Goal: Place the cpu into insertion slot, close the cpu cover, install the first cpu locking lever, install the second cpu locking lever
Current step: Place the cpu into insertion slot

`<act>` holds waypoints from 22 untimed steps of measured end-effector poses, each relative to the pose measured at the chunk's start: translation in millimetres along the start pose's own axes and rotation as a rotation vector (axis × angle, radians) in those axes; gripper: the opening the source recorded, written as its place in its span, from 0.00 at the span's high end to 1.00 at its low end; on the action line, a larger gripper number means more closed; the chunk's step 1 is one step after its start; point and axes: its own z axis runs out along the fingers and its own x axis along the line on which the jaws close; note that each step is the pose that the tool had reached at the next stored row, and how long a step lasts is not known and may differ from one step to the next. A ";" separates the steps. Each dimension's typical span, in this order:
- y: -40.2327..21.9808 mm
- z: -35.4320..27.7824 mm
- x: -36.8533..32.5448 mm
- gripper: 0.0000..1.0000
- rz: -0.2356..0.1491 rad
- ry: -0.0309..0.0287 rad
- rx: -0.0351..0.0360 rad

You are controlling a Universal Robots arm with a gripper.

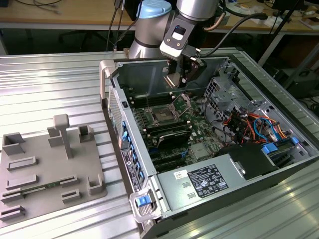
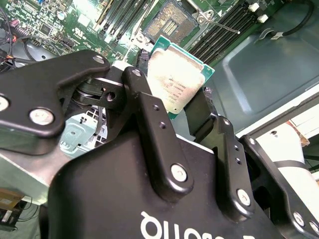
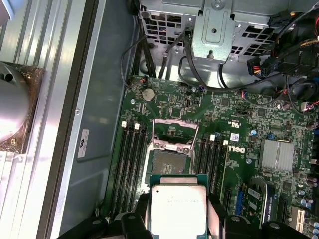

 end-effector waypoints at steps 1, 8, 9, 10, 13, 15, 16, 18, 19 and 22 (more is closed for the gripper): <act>0.0 0.0 0.0 0.45 0.000 0.0000 0.0000; 0.0 0.1 0.0 0.45 0.014 -0.0012 -0.0004; 0.0 0.1 0.0 0.45 0.018 -0.0015 -0.0004; 0.0 0.1 0.0 0.45 0.020 -0.0018 -0.0005; 0.0 0.1 0.0 0.45 0.026 -0.0023 -0.0006; 0.0 0.1 0.0 0.45 0.029 -0.0025 -0.0007; 0.0 0.1 0.0 0.45 0.029 -0.0025 -0.0007; 0.0 0.1 0.0 0.45 0.029 -0.0025 -0.0007; 0.0 0.1 0.0 0.45 0.029 -0.0025 -0.0007; 0.0 0.1 0.0 0.45 0.031 -0.0028 -0.0007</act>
